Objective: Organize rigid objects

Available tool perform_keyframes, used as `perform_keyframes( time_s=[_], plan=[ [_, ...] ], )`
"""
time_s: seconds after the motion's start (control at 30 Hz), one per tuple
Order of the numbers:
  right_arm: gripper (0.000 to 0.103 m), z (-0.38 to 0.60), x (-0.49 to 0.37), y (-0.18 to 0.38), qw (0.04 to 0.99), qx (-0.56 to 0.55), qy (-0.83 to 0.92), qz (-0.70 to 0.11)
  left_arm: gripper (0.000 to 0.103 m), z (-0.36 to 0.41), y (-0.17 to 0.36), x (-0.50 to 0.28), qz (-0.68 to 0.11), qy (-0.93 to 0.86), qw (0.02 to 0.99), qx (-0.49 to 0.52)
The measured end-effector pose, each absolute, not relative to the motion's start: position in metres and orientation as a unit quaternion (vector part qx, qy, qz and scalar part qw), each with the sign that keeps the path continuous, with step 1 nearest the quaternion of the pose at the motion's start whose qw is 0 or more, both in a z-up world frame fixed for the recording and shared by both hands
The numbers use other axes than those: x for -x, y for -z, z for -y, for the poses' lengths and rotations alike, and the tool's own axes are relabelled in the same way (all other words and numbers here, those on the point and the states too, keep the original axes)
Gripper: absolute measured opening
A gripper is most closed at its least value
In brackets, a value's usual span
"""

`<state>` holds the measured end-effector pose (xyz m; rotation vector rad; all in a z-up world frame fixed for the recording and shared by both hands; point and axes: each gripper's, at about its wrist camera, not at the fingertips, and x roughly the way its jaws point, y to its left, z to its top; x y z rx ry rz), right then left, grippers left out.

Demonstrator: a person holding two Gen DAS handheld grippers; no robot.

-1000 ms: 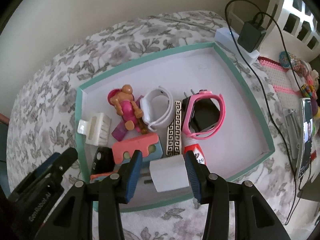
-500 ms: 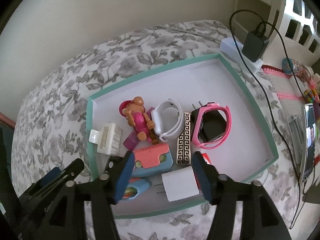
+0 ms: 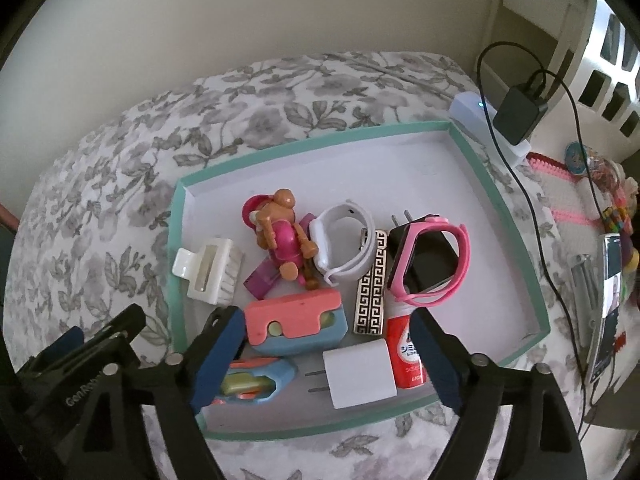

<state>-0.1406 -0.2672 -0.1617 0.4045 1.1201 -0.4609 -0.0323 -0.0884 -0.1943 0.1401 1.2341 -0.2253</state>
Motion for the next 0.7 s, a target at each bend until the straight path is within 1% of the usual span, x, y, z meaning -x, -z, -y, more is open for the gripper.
perform_keyframes(
  time_s=[0.07,0.2,0.4,0.53,0.7],
  plan=[
    [0.097,0.268,0.141,0.162,0.802,-0.188,0.219,-0.523,0.095,0.088,0.195,0.032,-0.578,0.105,0.807,-0.065],
    [0.103,0.269,0.142,0.162,0.804,-0.188,0.22,-0.52,0.095,0.085,0.193,0.032,-0.575,0.106,0.81,-0.057],
    [0.103,0.264,0.141,0.159,0.813,-0.165,0.226,-0.511,0.095,0.082,0.19,0.031,-0.563,0.094,0.818,-0.065],
    [0.103,0.262,0.143,0.157,0.818,-0.172,0.222,-0.502,0.095,0.08,0.178,0.032,-0.543,0.106,0.831,-0.065],
    [0.103,0.256,0.148,0.151,0.825,-0.18,0.22,-0.489,0.095,0.079,0.163,0.035,-0.512,0.108,0.846,-0.1]
  ],
)
